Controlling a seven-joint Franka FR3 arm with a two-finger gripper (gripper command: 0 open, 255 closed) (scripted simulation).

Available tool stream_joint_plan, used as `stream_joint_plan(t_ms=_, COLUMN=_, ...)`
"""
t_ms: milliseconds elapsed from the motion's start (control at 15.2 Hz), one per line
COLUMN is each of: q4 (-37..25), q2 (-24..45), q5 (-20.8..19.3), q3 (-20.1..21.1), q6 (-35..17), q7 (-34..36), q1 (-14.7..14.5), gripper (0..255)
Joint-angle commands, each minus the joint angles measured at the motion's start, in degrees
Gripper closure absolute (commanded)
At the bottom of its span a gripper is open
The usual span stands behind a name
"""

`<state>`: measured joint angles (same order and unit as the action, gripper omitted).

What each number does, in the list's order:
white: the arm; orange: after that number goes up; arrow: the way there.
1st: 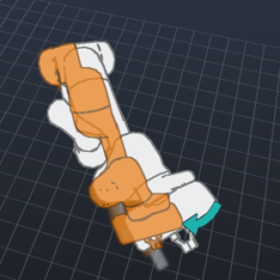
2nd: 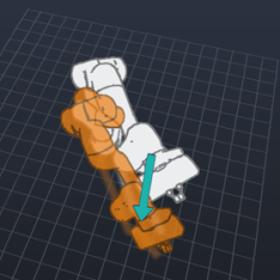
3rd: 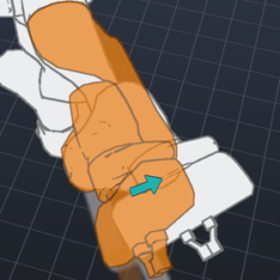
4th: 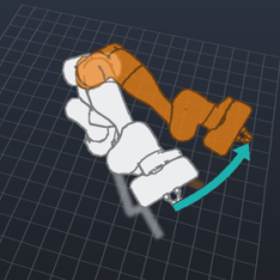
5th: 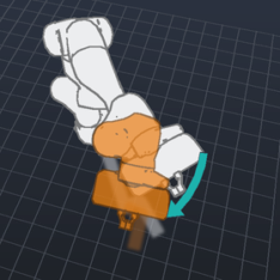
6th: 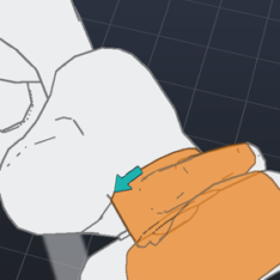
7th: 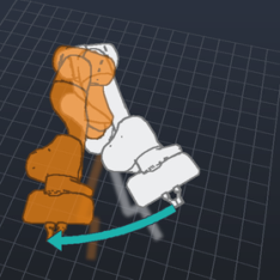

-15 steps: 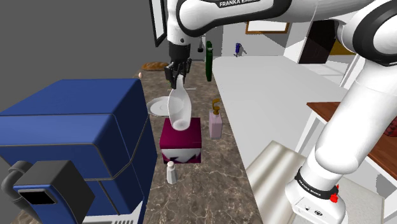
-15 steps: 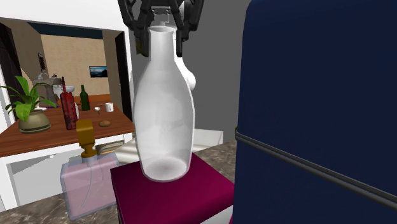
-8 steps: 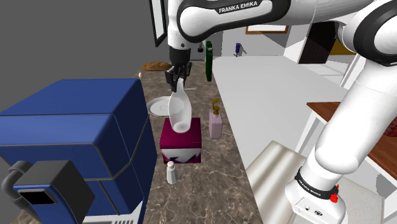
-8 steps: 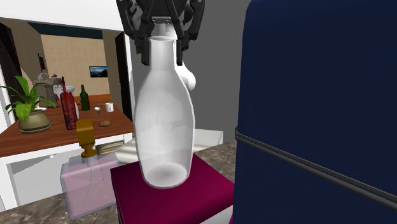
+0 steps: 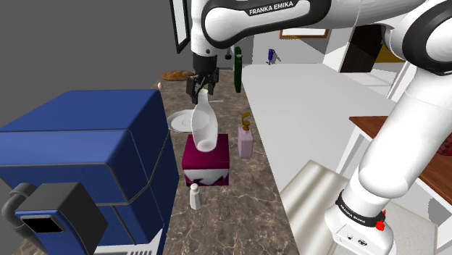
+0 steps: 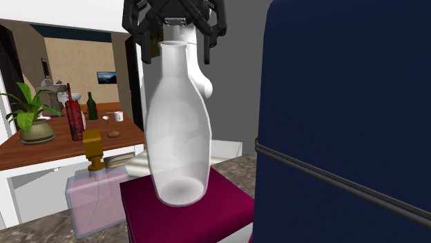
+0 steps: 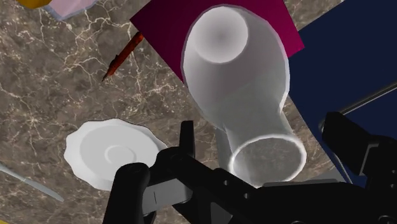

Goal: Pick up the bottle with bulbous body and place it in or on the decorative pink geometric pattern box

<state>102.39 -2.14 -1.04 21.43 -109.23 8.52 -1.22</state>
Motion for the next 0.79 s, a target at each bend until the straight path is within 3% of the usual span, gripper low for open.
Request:
stream_joint_plan(t_ms=0, q4=-1.58, q2=-0.29, q5=0.13, q3=-0.02, q6=1.85, q7=-0.09, q1=0.01, gripper=0)
stream_joint_plan(t_ms=198, q4=-6.55, q2=-0.63, q5=0.27, q3=-0.03, q6=7.13, q7=-0.20, q1=0.01, gripper=0)
stream_joint_plan(t_ms=726, q4=-6.55, q2=-0.63, q5=0.27, q3=-0.03, q6=7.13, q7=-0.20, q1=0.01, gripper=0)
